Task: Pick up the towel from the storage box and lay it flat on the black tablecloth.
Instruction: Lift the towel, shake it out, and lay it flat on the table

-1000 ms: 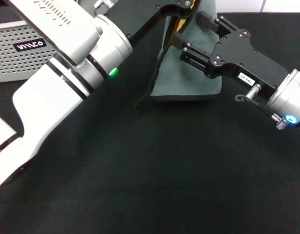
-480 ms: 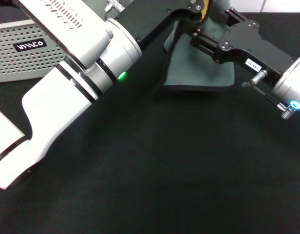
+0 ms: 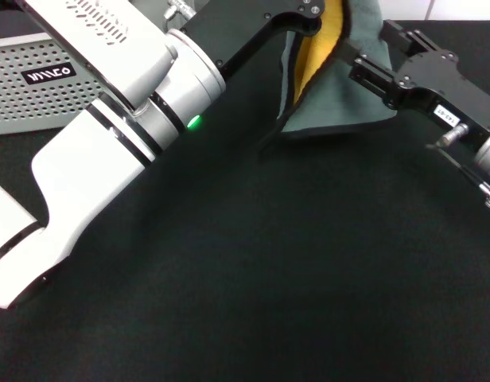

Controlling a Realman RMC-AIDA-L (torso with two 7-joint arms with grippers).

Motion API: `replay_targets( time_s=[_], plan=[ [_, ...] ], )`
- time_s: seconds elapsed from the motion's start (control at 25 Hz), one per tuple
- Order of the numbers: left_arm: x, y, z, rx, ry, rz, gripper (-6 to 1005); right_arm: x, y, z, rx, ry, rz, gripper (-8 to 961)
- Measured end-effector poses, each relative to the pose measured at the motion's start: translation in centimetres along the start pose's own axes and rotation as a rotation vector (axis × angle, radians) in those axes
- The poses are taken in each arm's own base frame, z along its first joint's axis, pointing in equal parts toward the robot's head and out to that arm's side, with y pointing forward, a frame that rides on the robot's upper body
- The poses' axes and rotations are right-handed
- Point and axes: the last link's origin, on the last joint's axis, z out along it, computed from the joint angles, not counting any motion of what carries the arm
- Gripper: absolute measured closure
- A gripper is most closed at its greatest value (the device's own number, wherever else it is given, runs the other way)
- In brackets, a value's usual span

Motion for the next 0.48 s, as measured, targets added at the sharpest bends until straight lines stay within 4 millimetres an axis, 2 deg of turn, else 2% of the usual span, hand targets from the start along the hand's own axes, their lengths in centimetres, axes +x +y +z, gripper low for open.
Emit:
replay_targets(
  time_s=[0.24, 0.48],
  plan=[
    [0.1, 0.1, 0.0, -0.006, 0.007, 0.000, 979, 0.2, -1.6, -0.9, 0.053, -0.002, 0.034, 188],
    [0.1, 0.0, 0.2, -0.006, 0.004, 0.017, 979, -0.2, 0.3, -0.6, -0.061, -0.046, 0.041, 189]
  ],
)
